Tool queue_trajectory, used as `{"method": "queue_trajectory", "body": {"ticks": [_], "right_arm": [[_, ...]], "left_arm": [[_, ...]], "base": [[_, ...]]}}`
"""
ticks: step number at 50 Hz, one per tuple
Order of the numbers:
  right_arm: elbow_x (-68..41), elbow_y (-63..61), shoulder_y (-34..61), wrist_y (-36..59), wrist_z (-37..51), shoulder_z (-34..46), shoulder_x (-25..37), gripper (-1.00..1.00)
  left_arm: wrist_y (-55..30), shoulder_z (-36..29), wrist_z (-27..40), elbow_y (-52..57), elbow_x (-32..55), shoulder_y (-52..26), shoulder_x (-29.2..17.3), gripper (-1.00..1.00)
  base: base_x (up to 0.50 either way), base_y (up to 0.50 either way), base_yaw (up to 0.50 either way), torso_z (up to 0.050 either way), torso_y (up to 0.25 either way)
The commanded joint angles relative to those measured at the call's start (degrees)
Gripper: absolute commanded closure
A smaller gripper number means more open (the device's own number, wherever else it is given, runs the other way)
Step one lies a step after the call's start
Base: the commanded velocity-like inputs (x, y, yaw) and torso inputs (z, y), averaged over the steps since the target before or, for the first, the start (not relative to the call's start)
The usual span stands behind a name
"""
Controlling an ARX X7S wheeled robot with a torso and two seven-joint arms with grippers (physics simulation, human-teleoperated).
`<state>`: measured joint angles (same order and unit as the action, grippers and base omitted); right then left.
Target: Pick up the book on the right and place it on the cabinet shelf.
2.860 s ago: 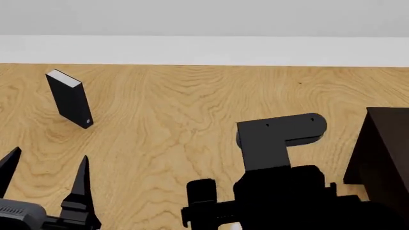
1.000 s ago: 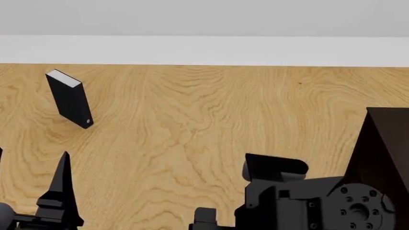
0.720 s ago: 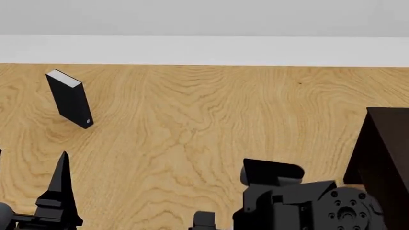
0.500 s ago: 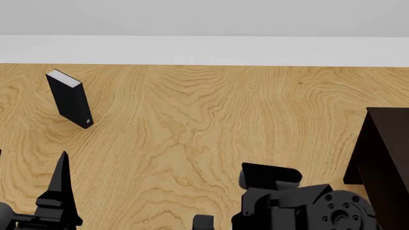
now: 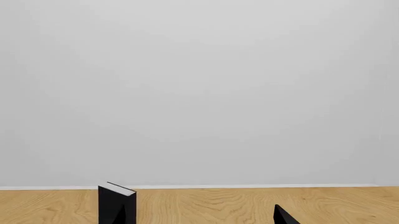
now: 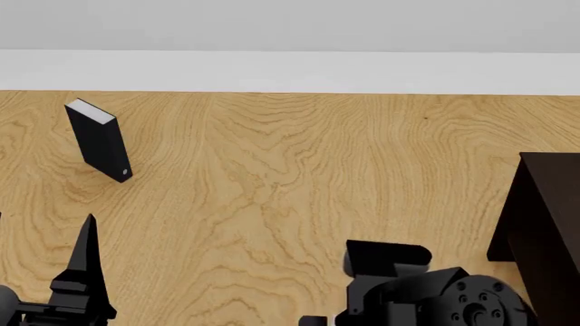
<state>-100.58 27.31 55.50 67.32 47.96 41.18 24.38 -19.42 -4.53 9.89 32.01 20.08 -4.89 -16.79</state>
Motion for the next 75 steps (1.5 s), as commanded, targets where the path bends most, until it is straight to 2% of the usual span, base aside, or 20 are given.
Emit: {"method": "queue_trajectory", "body": {"ticks": [1, 9, 16, 28, 41, 47, 55, 61, 75], "right_arm": [[-3.91, -0.58, 0.01, -0.58, 3.23, 1.06, -0.25, 1.0], [-8.25, -4.35, 1.03, 0.24, 11.43, 0.47, 1.21, 1.0], [-9.89, -11.82, 5.73, -0.11, 20.91, -0.24, 3.04, 1.0], [-7.93, -15.8, 14.18, 2.39, 27.56, 2.23, 1.75, 1.0], [-0.81, -11.03, 18.99, 4.8, 29.89, 8.47, -2.5, 1.0], [7.08, -8.68, 21.08, 5.25, 24.36, 13.14, -5.55, 1.0], [13.0, 0.82, 23.69, 6.92, 25.55, 19.15, -11.15, 1.0], [18.94, 6.85, 23.62, 4.16, 22.05, 23.49, -15.49, 1.0], [28.55, 22.6, 24.47, 2.23, 18.85, 32.37, -23.71, 1.0]], "left_arm": [[0.27, -0.12, 0.25, -0.14, 0.2, 0.04, -0.22, -1.0], [0.28, -0.58, 0.46, 0.25, 0.11, 0.22, -0.41, -1.0], [0.33, -0.72, 0.58, 0.44, 0.27, 0.38, -0.6, -1.0], [0.42, -0.3, 0.89, 0.82, 0.97, 0.53, -0.98, -1.0], [0.54, -0.4, 1.16, 0.76, 1.25, 0.46, -1.23, -1.0], [0.53, -0.36, 1.28, 0.79, 1.57, 0.42, -1.33, -1.0], [0.53, -0.07, 1.43, 0.91, 2.17, 0.43, -1.52, -1.0], [0.54, -0.14, 1.35, 0.83, 2.52, 0.11, -1.58, -1.0], [0.84, -2.92, -0.26, -6.16, 1.72, -4.32, -0.69, -1.0]], "base": [[0.0, 0.0, 0.0, 0.0, 0.0], [0.0, 0.0, 0.0, 0.0, 0.0], [0.0, 0.0, 0.0, 0.0, 0.0], [0.0, 0.0, 0.0, 0.0, 0.0], [0.0, 0.0, 0.0, 0.0, 0.001], [0.0, 0.0, 0.0, 0.0, 0.0], [0.0, 0.0, 0.0, 0.0, 0.001], [0.0, 0.0, 0.0, 0.0, 0.002], [0.0, 0.0, 0.0, 0.0, 0.001]]}}
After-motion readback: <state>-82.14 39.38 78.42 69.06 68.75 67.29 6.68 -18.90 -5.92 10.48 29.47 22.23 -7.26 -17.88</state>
